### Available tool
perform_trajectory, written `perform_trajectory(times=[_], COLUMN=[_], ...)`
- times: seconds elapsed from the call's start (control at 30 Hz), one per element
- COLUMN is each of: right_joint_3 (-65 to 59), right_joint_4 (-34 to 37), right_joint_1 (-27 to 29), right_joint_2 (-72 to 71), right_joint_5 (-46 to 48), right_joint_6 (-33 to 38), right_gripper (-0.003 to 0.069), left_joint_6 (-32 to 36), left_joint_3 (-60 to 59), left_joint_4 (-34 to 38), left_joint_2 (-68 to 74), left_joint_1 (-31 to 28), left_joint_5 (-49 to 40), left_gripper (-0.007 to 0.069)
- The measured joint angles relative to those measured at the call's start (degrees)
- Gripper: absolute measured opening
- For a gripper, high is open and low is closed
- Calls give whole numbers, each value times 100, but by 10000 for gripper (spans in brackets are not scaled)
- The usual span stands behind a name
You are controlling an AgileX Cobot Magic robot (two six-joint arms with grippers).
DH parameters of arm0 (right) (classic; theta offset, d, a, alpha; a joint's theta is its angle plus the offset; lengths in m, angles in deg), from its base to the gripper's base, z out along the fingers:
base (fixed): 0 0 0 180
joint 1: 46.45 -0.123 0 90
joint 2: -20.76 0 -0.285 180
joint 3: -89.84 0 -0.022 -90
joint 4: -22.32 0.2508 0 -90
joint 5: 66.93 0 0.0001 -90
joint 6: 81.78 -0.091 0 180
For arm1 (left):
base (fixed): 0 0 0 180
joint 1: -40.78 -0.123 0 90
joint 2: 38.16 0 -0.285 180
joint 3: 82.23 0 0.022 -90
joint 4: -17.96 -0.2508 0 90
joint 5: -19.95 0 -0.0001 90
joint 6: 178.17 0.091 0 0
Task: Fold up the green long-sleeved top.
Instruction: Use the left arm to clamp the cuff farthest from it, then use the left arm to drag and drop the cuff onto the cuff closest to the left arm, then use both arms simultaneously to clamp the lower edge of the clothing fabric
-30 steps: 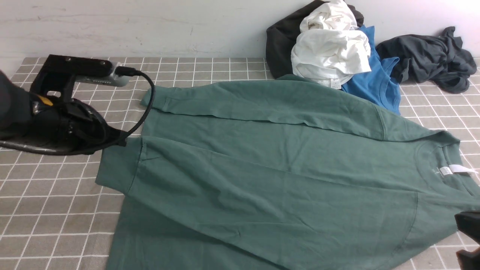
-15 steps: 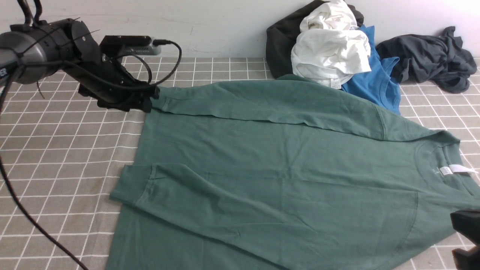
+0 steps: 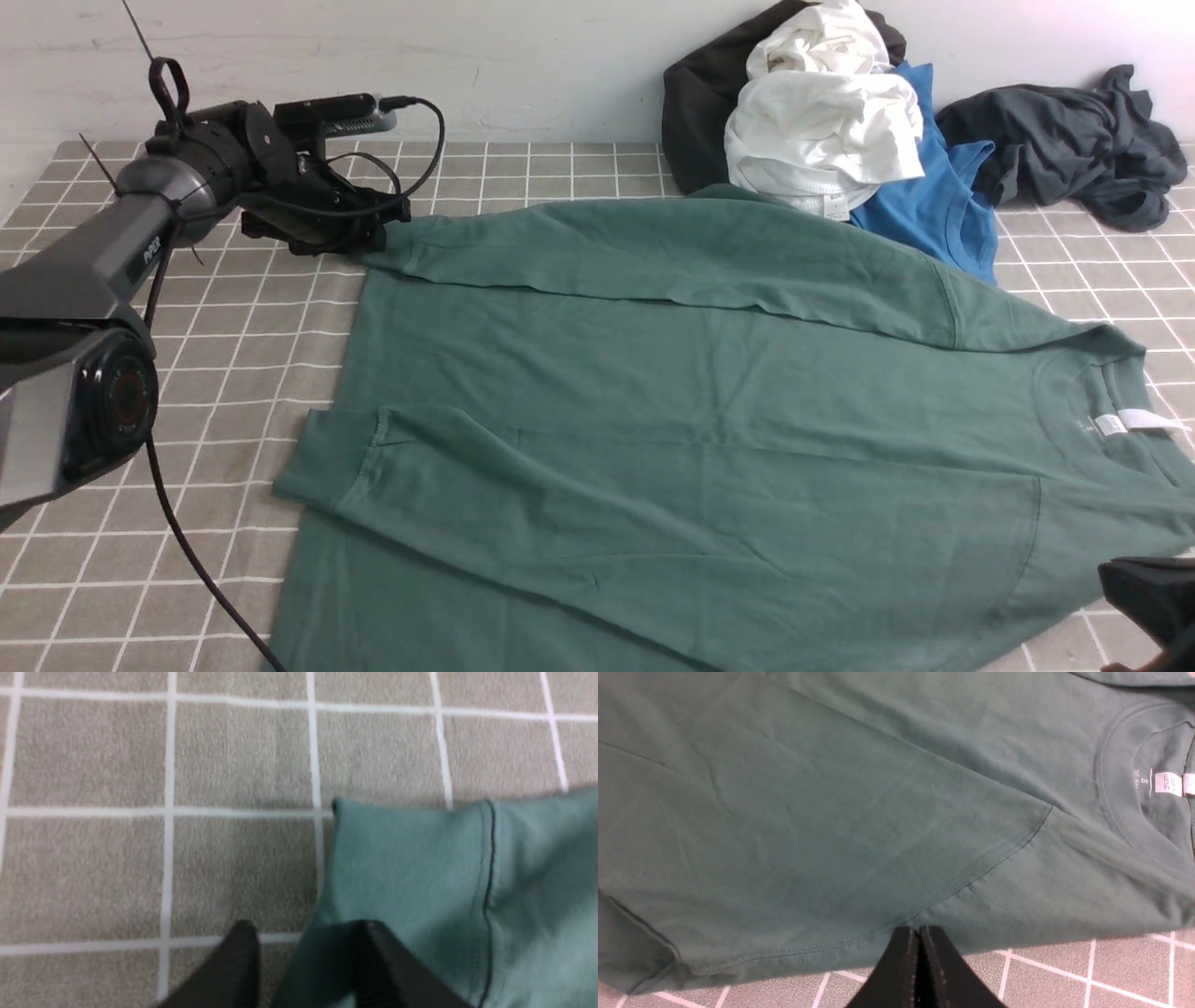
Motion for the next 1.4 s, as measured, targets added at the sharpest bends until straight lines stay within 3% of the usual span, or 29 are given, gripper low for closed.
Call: perform_trajectory(times=[0.07,0.13,0.23,0.33,0.47,0.53,0.77,1.0,1.03,1.07,1.2,1.4], right_joint_3=[-5,-5,-5,-5,-5,-5,-5,-5,-5,-5,-5,-5], right_joint_4=[-112,-182,-195,-195,-197,-197,-197,-81,-49,-21,-22,-22], right_joint_1=[0,0,0,0,0,0,0,0,0,0,0,0], right_joint_2=[0,0,0,-36,-193,-392,-884,-1037,-1037,-1037,-1037,-1037], right_joint_5=[-32,-51,-96,-214,-242,-248,-216,-173,-157,-151,-151,-169], right_joint_6=[0,0,0,0,0,0,0,-38,-47,-47,-47,-9], right_gripper=[-11,-11,-11,-11,-11,-11,-11,-11,-11,-11,-11,-11], left_joint_6=[196,378,496,613,623,401,247,186,190,190,295,1804], left_joint_3=[14,14,14,34,-407,-1617,-4466,-5446,-5518,-5760,-6544,-8304], left_joint_4=[0,-6,-6,-51,-412,-799,-1174,-1634,-1634,-1710,-1913,-2174], left_joint_2=[-51,-240,-589,-1373,-2147,-2804,-3957,-4507,-4595,-4833,-5356,-6003], left_joint_1=[6,6,6,13,126,267,476,677,727,943,1567,2556], left_joint_5=[-159,-449,-1078,-2443,-2902,-2939,-2787,-2388,-2406,-2457,-2406,-1688], left_gripper=[59,16,-1,-7,-7,-7,-2,150,185,274,391,478])
